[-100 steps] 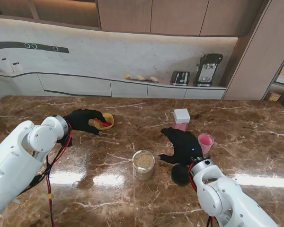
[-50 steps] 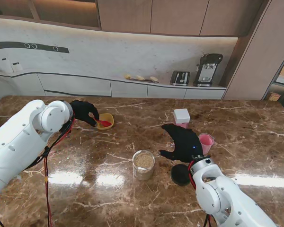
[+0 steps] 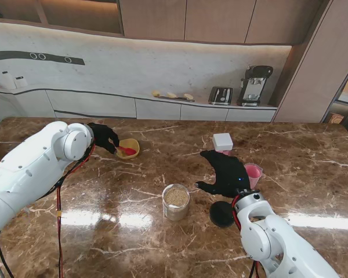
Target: Measure grain into the airtight container
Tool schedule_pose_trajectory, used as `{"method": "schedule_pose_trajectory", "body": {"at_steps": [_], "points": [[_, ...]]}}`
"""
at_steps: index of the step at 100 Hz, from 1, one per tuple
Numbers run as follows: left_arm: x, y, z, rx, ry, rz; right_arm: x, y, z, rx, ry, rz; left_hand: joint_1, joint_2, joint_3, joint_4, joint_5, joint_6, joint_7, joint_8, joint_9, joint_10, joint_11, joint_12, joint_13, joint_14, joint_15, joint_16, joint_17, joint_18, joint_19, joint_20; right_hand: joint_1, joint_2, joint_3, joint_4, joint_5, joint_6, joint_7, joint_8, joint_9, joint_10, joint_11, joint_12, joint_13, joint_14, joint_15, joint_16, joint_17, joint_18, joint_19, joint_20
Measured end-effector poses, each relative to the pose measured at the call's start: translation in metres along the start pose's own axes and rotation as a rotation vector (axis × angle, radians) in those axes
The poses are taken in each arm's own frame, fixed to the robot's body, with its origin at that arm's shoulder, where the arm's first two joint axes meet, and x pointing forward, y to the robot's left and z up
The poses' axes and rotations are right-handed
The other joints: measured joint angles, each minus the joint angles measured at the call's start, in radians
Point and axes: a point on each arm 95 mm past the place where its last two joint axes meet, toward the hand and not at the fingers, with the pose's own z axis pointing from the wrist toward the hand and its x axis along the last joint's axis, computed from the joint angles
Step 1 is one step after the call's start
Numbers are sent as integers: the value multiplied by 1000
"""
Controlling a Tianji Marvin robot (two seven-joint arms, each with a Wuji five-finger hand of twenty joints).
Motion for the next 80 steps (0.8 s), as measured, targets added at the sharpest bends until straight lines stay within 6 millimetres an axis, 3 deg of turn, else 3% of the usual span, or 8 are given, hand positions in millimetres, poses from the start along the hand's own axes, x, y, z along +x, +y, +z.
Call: {"method": "schedule_pose_trajectory", "body": {"at_steps": [13, 22, 34, 57, 80], "points": [[-1, 4, 8, 11, -25, -3, 0, 0, 0, 0, -1, 1, -1, 2, 0, 0, 1, -13, 0, 0, -17, 0, 1, 2, -2, 0, 1, 0, 0, 0, 0, 0, 0, 2, 0, 0, 0, 0, 0, 0, 0, 0, -11, 0, 0, 0, 0, 0, 0, 2, 0, 0], [1, 7, 13, 19, -38, 16, -1, 0, 0, -1, -4, 0, 33, 62, -5, -1, 2, -25, 0, 0, -27, 0, 1, 9, -16, 0, 2, 1, -1, -5, 0, 6, 0, 2, 1, 0, 0, 0, 0, 0, 0, 0, -11, 0, 0, 0, 0, 0, 0, 4, 0, 0], [3, 10, 22, 45, -53, 9, -3, 1, 0, -5, -10, 1, 34, 83, -23, -1, 0, -39, 0, 0, -41, 0, 4, 11, -37, 0, 6, 1, -3, -11, -12, 12, 0, 2, 8, 0, 0, 0, 0, 0, 0, 1, -11, 0, 0, 0, 0, 0, 0, 4, 0, 0], [7, 15, 39, 92, -76, 15, -6, 2, -1, -12, -19, 3, 98, 83, -42, -4, 1, -52, 25, 0, -41, -1, 26, 26, -36, 0, 8, 2, -3, -13, -22, 26, 0, 2, 11, 0, 0, 0, 0, 0, 0, 1, -11, 0, 0, 0, 0, 0, 0, 5, 0, 0], [10, 22, 53, 90, -74, 16, -8, 3, -2, -15, -26, 10, 98, 63, -43, -10, 4, -54, 61, 4, -41, -2, 49, 35, -36, 0, 16, 11, -3, -13, -22, 38, 0, 2, 11, 0, 0, 0, 0, 0, 0, 1, -11, 0, 0, 0, 0, 0, 0, 6, 0, 0]]}}
